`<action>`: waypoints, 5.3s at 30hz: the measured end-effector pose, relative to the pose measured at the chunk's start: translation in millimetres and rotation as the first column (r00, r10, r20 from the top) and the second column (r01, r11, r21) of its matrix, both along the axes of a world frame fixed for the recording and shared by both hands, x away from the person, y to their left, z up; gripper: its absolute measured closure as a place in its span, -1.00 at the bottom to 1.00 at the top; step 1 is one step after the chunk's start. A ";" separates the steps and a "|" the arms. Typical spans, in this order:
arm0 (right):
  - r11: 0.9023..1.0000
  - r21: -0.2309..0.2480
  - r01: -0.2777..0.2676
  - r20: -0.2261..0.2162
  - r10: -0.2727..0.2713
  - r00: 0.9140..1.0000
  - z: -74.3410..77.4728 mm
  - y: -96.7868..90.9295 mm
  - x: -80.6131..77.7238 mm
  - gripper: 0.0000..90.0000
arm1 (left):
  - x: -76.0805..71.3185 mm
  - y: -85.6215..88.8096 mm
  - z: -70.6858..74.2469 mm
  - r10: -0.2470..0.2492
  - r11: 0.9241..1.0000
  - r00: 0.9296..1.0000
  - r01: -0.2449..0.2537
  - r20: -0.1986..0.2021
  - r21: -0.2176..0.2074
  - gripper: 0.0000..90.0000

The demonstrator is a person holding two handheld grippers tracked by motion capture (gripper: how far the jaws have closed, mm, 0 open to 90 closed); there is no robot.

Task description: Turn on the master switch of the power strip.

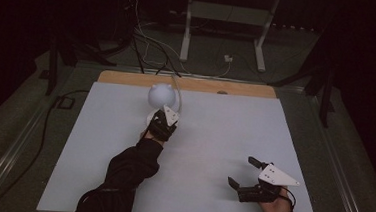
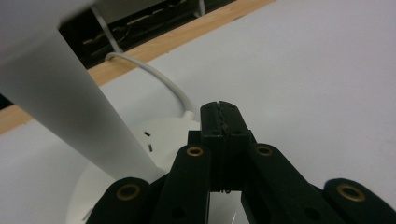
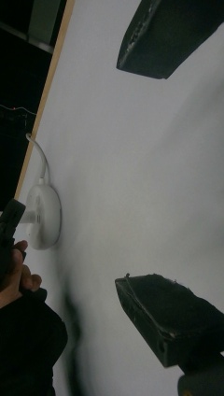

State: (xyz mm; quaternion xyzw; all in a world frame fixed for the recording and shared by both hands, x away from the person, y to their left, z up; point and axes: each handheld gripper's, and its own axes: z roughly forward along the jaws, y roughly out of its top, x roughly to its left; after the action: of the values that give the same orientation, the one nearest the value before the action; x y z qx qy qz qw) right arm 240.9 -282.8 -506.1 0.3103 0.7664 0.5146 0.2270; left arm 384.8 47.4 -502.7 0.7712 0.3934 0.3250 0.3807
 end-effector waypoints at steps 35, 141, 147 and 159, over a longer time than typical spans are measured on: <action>1.000 -0.005 -0.011 -0.008 0.011 1.000 -0.7 1.4 -0.1 -1.00 | 16.8 -20.1 -13.2 0.072 0.981 0.997 -0.065 -0.031 0.184 1.00; 1.000 -0.010 -0.014 -0.010 0.014 1.000 -1.6 2.8 0.1 -1.00 | 0.8 -11.2 43.8 -0.159 0.974 0.984 0.170 -0.084 0.152 0.70; 1.000 -0.010 -0.013 -0.013 0.013 1.000 -1.8 3.1 0.1 -1.00 | -10.3 -10.0 50.7 -0.245 0.959 0.963 0.258 -0.113 0.120 0.31; 1.000 -0.009 -0.012 -0.007 0.012 1.000 -1.1 2.7 0.0 -1.00 | -22.6 -3.1 58.4 -0.359 0.930 0.909 0.366 -0.214 -0.006 -0.80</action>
State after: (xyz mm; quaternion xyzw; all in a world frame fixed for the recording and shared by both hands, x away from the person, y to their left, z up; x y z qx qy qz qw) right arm 240.9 -280.1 -507.2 0.3062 0.7714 0.5115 0.2227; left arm 362.2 44.3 -444.4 0.8673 0.2759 0.1717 0.3770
